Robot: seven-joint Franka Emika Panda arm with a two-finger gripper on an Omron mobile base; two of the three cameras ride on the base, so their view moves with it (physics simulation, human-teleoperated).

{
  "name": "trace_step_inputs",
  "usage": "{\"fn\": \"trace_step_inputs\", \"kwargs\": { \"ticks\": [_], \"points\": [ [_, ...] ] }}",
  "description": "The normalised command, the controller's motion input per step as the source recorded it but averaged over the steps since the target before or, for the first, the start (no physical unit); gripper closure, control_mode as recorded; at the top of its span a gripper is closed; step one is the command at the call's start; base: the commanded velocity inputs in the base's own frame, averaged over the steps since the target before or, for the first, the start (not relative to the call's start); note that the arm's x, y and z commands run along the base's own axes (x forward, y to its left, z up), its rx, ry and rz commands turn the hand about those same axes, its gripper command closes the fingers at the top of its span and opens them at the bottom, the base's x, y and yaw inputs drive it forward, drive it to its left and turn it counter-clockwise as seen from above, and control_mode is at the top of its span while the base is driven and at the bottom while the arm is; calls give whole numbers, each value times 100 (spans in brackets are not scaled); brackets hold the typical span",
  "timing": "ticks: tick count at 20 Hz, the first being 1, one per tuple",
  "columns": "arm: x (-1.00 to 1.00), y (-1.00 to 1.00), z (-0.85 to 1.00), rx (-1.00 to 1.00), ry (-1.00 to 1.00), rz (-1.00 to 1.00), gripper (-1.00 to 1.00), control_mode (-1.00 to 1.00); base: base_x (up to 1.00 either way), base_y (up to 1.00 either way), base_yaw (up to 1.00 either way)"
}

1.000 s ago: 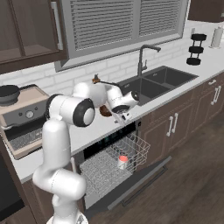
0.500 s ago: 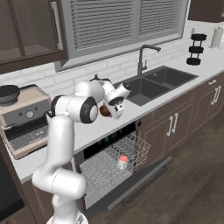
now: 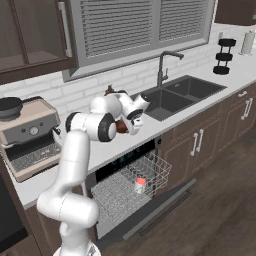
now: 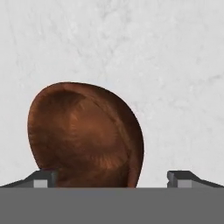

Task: Pick up the cup and bowl from the counter, place them in the dishwasher, and close the dishwasher door.

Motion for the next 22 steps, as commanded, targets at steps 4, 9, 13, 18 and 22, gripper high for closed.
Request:
{"fn": "trace_step_inputs", "kwargs": {
  "ticks": [4, 9, 13, 18, 22],
  "points": [
    [-11, 0, -27, 0, 0, -12, -100, -100, 0, 0, 0],
    [-10, 7, -33, -1, 0, -8, -100, -100, 0, 0, 0],
    [1, 44, -31, -5, 0, -1, 100, -100, 0, 0, 0],
    [0, 41, -22, -7, 0, 0, 100, -100, 0, 0, 0],
    [-31, 8, -8, -7, -1, 0, 100, -100, 0, 0, 0]
  ]
}}
